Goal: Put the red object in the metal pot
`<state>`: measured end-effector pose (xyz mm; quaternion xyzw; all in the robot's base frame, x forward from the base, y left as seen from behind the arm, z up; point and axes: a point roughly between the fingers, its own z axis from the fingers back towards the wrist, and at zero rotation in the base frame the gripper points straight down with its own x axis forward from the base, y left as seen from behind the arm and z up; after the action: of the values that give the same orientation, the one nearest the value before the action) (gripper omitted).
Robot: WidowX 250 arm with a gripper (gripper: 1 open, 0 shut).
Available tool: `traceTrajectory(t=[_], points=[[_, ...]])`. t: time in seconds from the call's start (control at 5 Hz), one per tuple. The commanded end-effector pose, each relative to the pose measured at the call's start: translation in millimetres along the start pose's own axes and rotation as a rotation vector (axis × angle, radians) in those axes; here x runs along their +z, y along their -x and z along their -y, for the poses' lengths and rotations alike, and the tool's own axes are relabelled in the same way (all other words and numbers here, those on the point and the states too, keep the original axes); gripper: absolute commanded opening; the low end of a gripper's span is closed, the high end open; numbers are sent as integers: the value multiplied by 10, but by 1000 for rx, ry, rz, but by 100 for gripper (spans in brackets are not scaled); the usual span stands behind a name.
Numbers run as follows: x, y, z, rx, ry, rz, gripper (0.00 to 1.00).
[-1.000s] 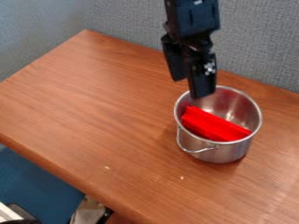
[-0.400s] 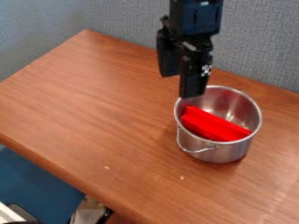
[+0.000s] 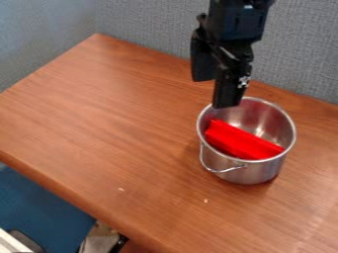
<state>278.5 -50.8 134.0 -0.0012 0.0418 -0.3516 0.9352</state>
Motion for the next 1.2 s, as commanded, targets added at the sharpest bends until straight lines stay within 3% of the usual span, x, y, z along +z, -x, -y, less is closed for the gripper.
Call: traceTrajectory(t=[0.0, 0.2, 0.6, 0.8, 1.0], points=[[-44, -51, 40, -4, -57, 30, 100], [-112, 52, 89, 36, -82, 39, 100], [117, 126, -115, 50, -100, 20, 100], [207, 194, -160, 36, -104, 30, 100], [165, 94, -18, 51, -168, 136, 100]])
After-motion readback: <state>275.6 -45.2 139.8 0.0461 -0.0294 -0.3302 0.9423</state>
